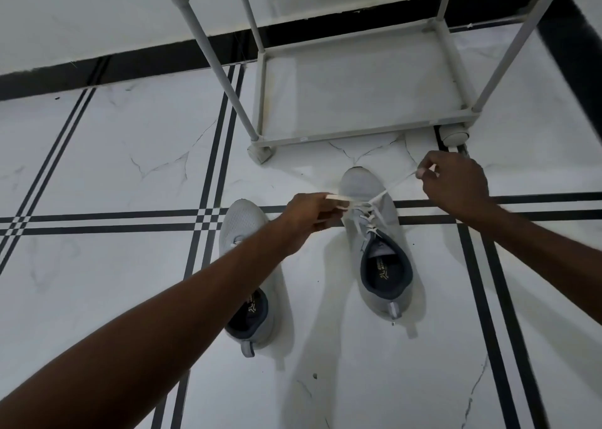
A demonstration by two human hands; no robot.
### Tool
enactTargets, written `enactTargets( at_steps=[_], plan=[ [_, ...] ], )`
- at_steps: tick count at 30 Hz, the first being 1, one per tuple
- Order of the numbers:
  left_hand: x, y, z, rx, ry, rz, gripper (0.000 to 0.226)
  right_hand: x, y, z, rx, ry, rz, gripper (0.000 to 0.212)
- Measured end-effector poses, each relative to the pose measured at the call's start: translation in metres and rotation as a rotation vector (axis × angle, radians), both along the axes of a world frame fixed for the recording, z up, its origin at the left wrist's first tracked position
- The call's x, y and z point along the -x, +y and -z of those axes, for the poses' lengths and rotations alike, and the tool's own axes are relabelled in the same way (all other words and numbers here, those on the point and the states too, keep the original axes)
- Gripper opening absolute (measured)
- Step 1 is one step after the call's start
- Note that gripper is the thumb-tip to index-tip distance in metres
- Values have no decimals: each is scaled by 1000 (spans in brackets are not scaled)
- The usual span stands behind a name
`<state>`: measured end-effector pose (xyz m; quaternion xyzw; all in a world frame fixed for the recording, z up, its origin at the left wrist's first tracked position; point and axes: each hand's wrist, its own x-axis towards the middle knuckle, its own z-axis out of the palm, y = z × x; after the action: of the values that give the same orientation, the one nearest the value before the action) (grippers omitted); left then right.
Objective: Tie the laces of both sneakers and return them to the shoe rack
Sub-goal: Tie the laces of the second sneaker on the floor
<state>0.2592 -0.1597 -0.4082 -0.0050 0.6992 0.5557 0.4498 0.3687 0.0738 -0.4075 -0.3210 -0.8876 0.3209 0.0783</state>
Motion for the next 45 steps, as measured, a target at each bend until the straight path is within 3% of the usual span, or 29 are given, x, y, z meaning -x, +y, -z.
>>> enactTargets(
  at_steps=[4,6,11,17,20,24,26,27,29,30,33,39,42,45],
  plan=[
    [1,-14,8,175,-174,64,23,-21,14,18,-352,-219,-55,15],
    [-2,-13,10,164,-231,110,25,-27,5,30,-418,-283,-184,27],
    [-11,3,3,60,-286,119,31,-34,-47,35,36,-71,-386,20],
    [-11,0,5,98,-256,184,36,-33,-36,31,297,-30,-231,17],
    [0,-30,12,265,-221,248,34,-43,-11,29,143,-51,-189,15],
    [0,-41,18,282,-224,152,18,-53,-10,35,11,-224,-336,13],
    [-9,-31,23,303,-46,105,44,-54,-18,40,-67,-210,-375,20],
    [-14,-25,27,370,175,135,60,-54,-22,41,-64,-148,-376,25],
    [-28,-8,29,454,712,300,60,-53,-28,40,-29,-43,-401,27],
    [-38,1,29,421,845,386,49,-52,-32,39,0,-19,-406,25],
    [-56,25,28,360,758,431,15,-46,-37,36,109,-11,-361,20],
    [-39,18,29,267,577,378,9,-42,-41,45,261,-42,-278,12],
    [-33,11,31,293,723,510,8,-42,-46,49,171,-36,-338,14],
    [-33,5,33,346,1027,729,21,-45,-45,51,-120,19,-547,25]
  ],
)
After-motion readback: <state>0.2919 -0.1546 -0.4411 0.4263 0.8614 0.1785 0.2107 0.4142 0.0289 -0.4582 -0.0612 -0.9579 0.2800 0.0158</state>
